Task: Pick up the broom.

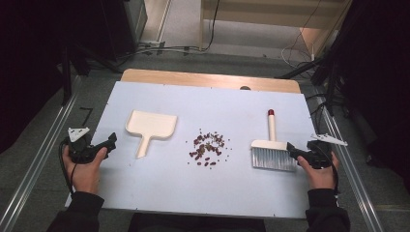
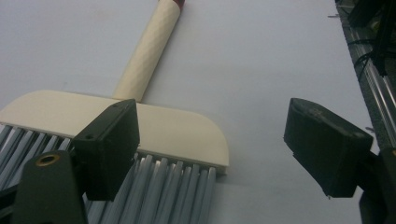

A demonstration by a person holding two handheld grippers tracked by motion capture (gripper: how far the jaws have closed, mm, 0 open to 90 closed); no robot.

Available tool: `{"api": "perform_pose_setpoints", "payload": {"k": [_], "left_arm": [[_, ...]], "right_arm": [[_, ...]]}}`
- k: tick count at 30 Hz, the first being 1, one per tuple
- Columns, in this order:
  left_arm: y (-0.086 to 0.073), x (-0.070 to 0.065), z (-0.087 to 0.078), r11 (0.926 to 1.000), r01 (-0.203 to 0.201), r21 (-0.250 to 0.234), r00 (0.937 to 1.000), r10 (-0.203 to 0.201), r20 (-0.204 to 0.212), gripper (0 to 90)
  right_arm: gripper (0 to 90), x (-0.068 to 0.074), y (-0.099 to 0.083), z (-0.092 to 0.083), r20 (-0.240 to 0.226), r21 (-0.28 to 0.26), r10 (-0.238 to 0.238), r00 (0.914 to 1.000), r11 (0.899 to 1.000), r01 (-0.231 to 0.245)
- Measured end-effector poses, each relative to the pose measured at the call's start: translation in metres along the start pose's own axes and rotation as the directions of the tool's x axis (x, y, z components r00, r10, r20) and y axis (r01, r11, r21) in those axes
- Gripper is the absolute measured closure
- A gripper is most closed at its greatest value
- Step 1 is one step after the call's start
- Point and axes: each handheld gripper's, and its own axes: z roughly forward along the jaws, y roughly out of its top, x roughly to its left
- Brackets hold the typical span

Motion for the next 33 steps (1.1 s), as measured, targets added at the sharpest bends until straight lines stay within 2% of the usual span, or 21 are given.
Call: {"api": "perform_pose_setpoints", "payload": {"k": [17,33], "left_arm": [[-0.001,-0.002,0.002,0.9999,-0.006,0.013,1.0000,0.005,0.005,13.4],[-0.001,-0.002,0.002,0.9999,-0.005,0.011,0.9999,0.005,0.016,13.4]], "right_arm": [[18.9,0.012,0.021,0.020,-0.013,0.002,-0.034,0.9993,0.999,0.034],[22.3,0.022,0.042,0.047,-0.013,0.036,-0.041,0.9991,0.998,0.041]]}}
